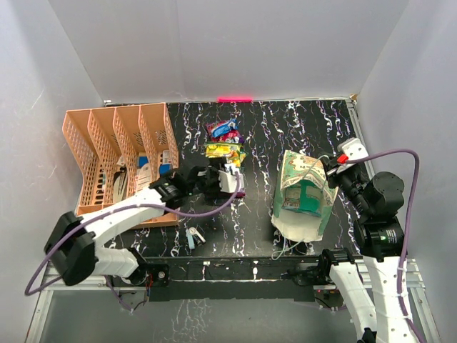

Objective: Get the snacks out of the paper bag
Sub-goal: Place the snack at the center of the board, then take out the snack from the paper bag, then place the snack at the center of the board, then adjust the paper bag at the center of the board.

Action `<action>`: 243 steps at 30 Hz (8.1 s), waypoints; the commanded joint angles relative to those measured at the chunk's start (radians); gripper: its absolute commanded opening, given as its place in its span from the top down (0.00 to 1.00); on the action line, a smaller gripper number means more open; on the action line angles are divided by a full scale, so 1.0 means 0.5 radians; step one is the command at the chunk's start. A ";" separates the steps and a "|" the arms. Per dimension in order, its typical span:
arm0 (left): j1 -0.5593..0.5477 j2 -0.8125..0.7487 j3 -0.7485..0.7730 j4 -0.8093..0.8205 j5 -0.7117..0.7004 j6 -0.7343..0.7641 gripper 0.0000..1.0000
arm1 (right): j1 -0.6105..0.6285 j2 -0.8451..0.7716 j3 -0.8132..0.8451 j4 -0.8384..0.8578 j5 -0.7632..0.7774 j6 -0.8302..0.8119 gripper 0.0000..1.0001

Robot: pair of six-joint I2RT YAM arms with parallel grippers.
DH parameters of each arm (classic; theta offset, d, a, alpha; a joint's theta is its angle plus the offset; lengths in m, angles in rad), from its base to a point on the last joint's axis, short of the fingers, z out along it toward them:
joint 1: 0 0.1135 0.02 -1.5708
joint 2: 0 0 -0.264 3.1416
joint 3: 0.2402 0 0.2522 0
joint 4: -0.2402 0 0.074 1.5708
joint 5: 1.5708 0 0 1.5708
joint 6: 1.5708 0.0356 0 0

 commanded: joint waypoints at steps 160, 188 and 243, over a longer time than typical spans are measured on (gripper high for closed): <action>0.125 0.120 -0.033 0.392 0.318 -0.203 0.35 | 0.007 0.078 0.126 -0.031 -0.074 0.141 0.93; 0.161 -0.655 -0.322 1.215 -0.159 -1.075 0.02 | -0.255 1.219 0.775 -0.198 1.198 0.984 0.93; 0.199 -0.707 0.728 -0.044 -0.840 -1.816 0.02 | 0.052 0.961 1.500 -0.592 0.381 0.756 0.02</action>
